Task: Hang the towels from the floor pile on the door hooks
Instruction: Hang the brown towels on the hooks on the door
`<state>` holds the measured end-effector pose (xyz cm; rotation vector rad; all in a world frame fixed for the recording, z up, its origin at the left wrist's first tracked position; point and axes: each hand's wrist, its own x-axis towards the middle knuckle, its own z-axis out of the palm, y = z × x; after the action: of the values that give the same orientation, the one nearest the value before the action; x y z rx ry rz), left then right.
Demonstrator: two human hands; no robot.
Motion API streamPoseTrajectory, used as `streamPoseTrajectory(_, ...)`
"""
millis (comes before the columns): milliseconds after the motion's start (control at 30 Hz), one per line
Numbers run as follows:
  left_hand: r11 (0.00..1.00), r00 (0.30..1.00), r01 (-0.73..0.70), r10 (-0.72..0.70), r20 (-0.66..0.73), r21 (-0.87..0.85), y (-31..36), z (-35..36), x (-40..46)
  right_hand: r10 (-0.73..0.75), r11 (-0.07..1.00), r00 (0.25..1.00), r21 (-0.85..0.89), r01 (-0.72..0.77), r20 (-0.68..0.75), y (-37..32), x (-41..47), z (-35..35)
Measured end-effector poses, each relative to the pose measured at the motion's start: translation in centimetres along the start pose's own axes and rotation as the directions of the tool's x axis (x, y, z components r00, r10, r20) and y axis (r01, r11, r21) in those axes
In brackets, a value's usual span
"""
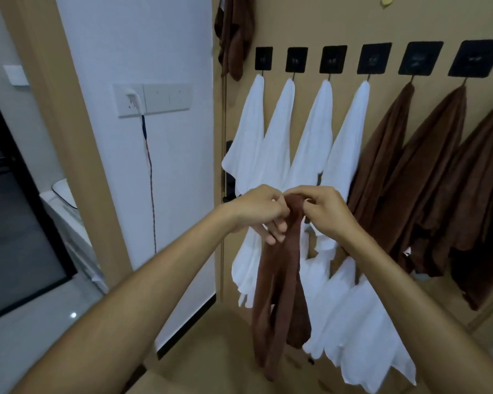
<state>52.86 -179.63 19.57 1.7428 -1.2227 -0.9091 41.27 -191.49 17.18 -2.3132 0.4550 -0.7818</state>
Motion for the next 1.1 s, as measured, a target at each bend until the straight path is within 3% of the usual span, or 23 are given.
streamPoseTrajectory(67,1.000,0.980,-0.014,0.017,-0.199,0.014,-0.6,-1.9,1.8,0.020,0.994,0.999,0.104,-0.023,0.031,0.3,1.8,0.1)
streamPoseTrajectory(133,0.991,0.950,-0.074,0.104,-0.294,0.110,-0.9,-3.6,3.8,0.043,0.979,0.997,0.194,-0.055,0.065,0.5,3.8,0.1)
streamPoseTrajectory(233,0.942,0.948,-0.195,0.252,-0.193,0.272,-0.7,-5.7,6.1,0.085,0.947,0.986,0.297,-0.125,0.142,0.5,7.0,-0.1)
streamPoseTrajectory(400,0.944,0.959,-0.249,0.271,-0.079,0.217,0.5,-9.9,10.2,0.026,0.999,0.998,0.024,-0.027,0.064,0.2,12.3,-0.5)
streamPoseTrajectory(533,0.934,0.958,-0.285,0.287,0.020,0.218,0.8,-13.4,13.9,0.032,0.999,0.998,0.011,-0.032,-0.053,-0.1,16.6,-0.5)
streamPoseTrajectory(667,0.920,0.944,-0.329,0.323,0.062,0.214,1.2,-17.4,17.3,0.057,0.997,0.986,-0.047,-0.065,-0.159,-0.8,20.4,0.2)
streamPoseTrajectory(867,0.881,0.906,-0.423,0.413,0.091,0.212,3.4,-22.0,21.4,0.124,0.971,0.976,-0.182,-0.157,-0.182,-1.7,24.7,-0.6)
streamPoseTrajectory(1000,0.853,0.869,-0.494,0.489,0.070,0.166,6.5,-23.9,23.9,0.232,0.965,0.963,-0.091,-0.246,-0.135,-2.0,27.5,-2.9)
streamPoseTrajectory(1100,0.833,0.838,-0.545,0.544,0.035,0.098,9.1,-25.7,25.7,0.214,0.974,0.969,-0.051,-0.222,-0.121,-2.4,30.0,-5.0)
